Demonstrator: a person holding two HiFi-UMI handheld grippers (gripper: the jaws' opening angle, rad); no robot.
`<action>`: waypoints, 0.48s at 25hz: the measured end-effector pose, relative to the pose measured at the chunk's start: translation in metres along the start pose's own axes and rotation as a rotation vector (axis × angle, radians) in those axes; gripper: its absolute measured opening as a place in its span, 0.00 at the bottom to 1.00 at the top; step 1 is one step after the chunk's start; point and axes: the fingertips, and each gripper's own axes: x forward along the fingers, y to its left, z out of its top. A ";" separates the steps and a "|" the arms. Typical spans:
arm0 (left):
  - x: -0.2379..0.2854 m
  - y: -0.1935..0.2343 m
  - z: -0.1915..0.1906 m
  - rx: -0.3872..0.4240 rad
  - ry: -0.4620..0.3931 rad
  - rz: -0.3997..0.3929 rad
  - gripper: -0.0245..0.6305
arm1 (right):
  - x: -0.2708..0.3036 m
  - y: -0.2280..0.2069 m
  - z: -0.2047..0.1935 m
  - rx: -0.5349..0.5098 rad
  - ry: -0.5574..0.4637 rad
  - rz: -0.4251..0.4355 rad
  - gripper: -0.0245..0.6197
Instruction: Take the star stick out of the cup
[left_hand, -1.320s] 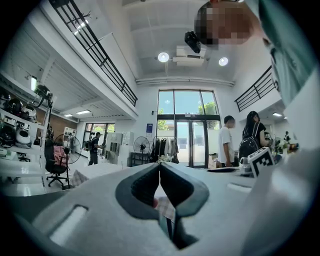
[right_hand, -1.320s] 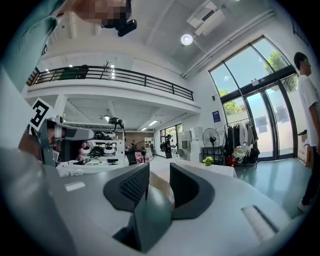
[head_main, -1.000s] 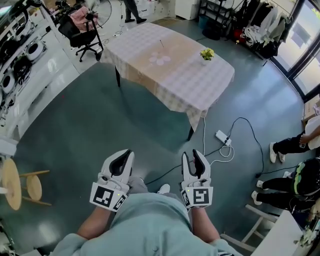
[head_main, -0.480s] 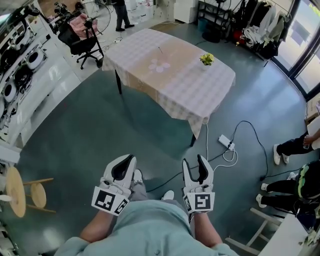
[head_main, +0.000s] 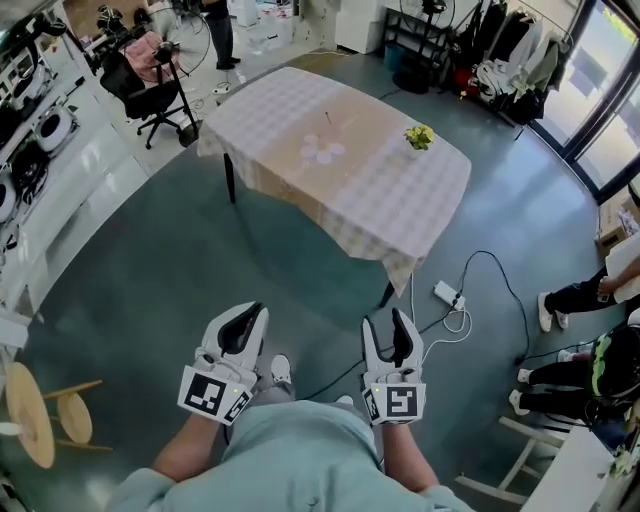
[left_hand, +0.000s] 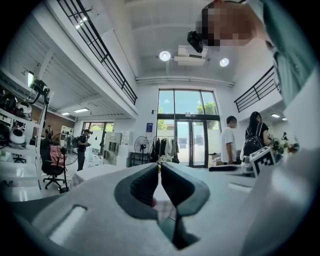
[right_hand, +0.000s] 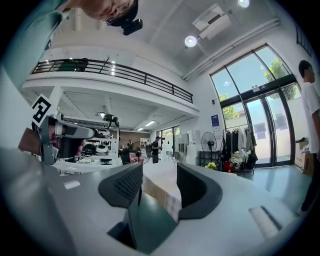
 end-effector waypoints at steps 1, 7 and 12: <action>0.002 0.010 0.001 0.000 -0.001 -0.002 0.07 | 0.008 0.004 0.002 -0.001 -0.003 -0.002 0.34; 0.009 0.058 0.004 -0.008 -0.013 -0.029 0.08 | 0.048 0.024 0.009 -0.016 -0.003 -0.031 0.34; 0.004 0.098 0.004 -0.023 -0.017 -0.043 0.08 | 0.076 0.046 0.018 -0.041 -0.002 -0.054 0.33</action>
